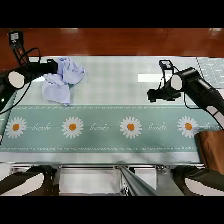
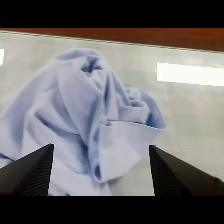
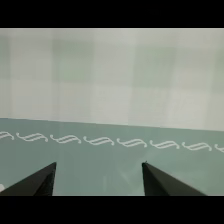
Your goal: Fold the shirts.
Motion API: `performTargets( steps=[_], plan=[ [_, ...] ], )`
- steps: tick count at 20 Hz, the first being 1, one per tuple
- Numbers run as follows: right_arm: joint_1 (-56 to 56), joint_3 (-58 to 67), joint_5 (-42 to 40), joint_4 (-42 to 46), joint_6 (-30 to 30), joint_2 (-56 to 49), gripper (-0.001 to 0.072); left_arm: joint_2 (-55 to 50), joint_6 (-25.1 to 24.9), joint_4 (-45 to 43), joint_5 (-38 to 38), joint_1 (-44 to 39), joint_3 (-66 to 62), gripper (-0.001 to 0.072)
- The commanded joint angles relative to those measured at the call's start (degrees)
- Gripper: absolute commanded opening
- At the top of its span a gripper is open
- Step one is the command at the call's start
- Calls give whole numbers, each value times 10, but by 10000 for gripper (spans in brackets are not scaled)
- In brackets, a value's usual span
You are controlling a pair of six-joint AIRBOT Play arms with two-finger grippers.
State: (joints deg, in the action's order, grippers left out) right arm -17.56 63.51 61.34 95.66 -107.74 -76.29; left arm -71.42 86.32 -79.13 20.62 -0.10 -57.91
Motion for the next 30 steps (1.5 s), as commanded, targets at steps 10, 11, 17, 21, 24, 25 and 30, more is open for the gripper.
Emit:
performTargets(
  steps=[10,11,17,21,24,25,30],
  plan=[
    [-59,0,-14,-21,13,0,620,-277,-1,-2,262,44,-226,699],
    [-64,0,-14,-22,12,0,620,-283,-1,7,281,44,-234,698],
    [-66,0,11,-20,-35,17,620,-290,-3,57,435,44,-295,39],
    [-66,0,33,14,-48,89,620,-213,-3,101,445,44,-377,39],
    [-66,0,43,23,-58,157,620,-134,-3,155,410,44,-412,39],
    [-66,0,48,23,-60,179,620,-111,-3,167,406,44,-422,39],
    [-66,0,71,22,-63,286,620,-8,-3,195,391,43,-487,39]
  ],
)
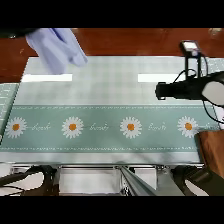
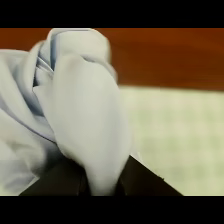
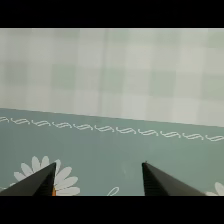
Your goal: Fold the shirts.
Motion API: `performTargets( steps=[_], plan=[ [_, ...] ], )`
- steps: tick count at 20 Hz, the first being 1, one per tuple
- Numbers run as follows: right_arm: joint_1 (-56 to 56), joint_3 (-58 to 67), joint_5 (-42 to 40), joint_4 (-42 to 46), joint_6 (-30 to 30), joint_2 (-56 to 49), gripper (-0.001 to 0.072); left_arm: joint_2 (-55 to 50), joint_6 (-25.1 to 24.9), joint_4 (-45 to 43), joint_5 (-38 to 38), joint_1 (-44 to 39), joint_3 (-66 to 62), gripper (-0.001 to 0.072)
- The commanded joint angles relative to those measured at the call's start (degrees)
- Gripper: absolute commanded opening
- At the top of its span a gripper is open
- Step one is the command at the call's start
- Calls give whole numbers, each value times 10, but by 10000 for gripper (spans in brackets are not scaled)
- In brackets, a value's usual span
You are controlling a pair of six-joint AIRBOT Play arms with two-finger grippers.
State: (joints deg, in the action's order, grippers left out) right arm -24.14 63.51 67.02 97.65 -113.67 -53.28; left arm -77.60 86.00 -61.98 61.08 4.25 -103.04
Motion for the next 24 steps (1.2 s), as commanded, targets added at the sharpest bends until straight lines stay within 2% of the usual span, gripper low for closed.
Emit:
performTargets(
  steps=[1,4,5,6,8,11,17,21,24],
  plan=[
    [0,0,21,2,-4,75,620,71,0,31,-16,0,-48,39],
    [0,0,40,2,-5,122,620,121,0,75,-4,0,-62,39],
    [0,0,44,2,-7,137,620,135,-15,110,26,-4,-61,40],
    [0,0,47,2,-8,150,620,151,-56,146,64,-16,-51,40],
    [0,0,55,1,-13,172,620,191,-72,160,103,-68,1,40],
    [0,0,62,1,-20,193,620,268,-74,160,58,-157,147,40],
    [0,-7,65,-41,-10,199,620,382,-73,196,-106,-309,523,40],
    [0,-52,63,-76,10,199,620,356,-74,209,-132,-372,672,41],
    [0,-112,43,-75,2,195,620,312,-75,189,-143,-362,731,41]
  ],
)
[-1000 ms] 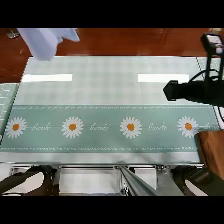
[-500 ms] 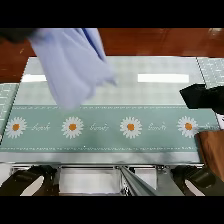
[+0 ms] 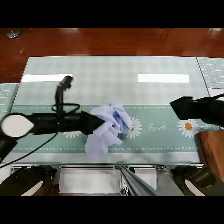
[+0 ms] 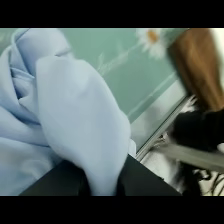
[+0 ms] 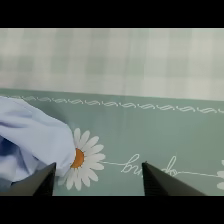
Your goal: Fold the shirts.
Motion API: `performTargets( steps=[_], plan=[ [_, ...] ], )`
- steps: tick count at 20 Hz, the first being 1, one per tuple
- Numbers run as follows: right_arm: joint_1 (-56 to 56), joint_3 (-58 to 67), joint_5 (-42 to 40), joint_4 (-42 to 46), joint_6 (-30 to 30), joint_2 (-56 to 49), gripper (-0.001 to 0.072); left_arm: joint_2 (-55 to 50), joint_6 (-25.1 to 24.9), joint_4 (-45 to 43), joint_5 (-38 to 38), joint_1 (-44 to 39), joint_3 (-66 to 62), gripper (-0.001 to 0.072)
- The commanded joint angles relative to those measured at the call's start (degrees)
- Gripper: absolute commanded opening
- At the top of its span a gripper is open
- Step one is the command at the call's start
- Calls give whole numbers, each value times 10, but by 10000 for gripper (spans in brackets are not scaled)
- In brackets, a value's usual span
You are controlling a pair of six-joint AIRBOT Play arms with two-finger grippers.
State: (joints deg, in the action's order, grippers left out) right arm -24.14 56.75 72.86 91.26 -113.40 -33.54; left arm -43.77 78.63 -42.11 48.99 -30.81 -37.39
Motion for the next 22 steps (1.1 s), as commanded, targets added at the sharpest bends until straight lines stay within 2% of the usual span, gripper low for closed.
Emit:
performTargets(
  steps=[1,2,3,4,6,9,11,13,15,17,20,22],
  plan=[
    [0,-69,-27,-13,-13,-9,620,-46,1,-9,-24,-9,83,63],
    [0,-89,-40,-14,-25,-19,620,-65,0,-10,-23,-9,83,292],
    [0,-104,-59,-14,-36,-32,620,-81,2,-17,-21,-2,75,691],
    [0,-107,-73,-10,-36,-47,620,-91,0,-34,0,16,55,701],
    [11,-91,-88,18,-34,-76,620,-94,1,-76,91,92,-10,700],
    [90,-59,-86,44,-14,-92,620,-86,21,-175,251,253,-121,700],
    [181,-55,-63,60,3,-92,620,-64,20,-216,298,357,-141,700],
    [269,-70,-38,55,12,-91,619,-29,36,-183,288,433,-93,700],
    [325,-122,-40,4,20,-91,620,4,11,-78,278,454,14,699],
    [327,-196,-69,-85,45,-91,620,20,-49,3,309,430,132,699],
    [280,-290,-136,-265,142,-92,619,21,-71,25,318,383,245,699],
    [234,-310,-167,-304,153,-92,619,21,-70,39,311,357,267,700]
  ],
)
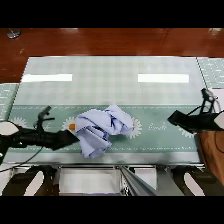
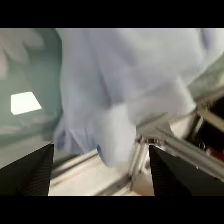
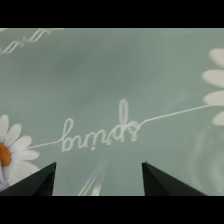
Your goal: Fold the shirts.
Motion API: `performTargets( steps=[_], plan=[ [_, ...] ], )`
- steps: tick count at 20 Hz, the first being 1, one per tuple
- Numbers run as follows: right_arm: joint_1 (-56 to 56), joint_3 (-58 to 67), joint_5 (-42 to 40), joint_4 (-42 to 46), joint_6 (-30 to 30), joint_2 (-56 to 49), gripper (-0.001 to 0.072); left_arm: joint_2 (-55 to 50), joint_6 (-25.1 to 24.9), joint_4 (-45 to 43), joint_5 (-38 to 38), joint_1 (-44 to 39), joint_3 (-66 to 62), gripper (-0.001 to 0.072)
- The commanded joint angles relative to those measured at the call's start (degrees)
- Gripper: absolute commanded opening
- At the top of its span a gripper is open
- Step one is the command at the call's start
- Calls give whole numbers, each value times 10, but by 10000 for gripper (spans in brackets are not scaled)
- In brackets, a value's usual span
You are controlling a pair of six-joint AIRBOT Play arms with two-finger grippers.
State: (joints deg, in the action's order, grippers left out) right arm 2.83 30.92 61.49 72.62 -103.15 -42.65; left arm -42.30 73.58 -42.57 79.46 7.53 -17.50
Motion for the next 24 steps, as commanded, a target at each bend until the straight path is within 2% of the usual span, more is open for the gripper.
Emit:
performTargets(
  steps=[1,5,7,11,12,13,14,15,19,23,24],
  plan=[
    [-58,-52,-67,-117,51,0,619,6,-17,49,-3,-36,68,699],
    [-113,-52,-97,-137,37,-17,619,5,8,34,-99,-83,68,699],
    [-139,-52,-111,-161,37,-41,619,5,8,57,-149,-116,68,699],
    [-206,-51,-183,-219,41,-112,619,-9,28,78,-279,-217,68,698],
    [-214,-50,-196,-240,46,-127,619,-16,25,87,-293,-234,67,669],
    [-223,-47,-208,-263,59,-141,619,-21,23,86,-293,-245,64,424],
    [-230,-43,-218,-276,70,-153,619,-24,2,86,-280,-247,61,50],
    [-236,-38,-220,-284,71,-165,619,-23,-11,85,-268,-246,57,41],
    [-280,-17,-222,-329,105,-212,619,-24,-7,57,-290,-238,32,40],
    [-311,50,-251,-351,112,-280,612,-24,-5,57,-291,-236,6,40],
    [-311,69,-251,-363,131,-298,539,-24,-5,57,-291,-236,3,41]
  ],
)
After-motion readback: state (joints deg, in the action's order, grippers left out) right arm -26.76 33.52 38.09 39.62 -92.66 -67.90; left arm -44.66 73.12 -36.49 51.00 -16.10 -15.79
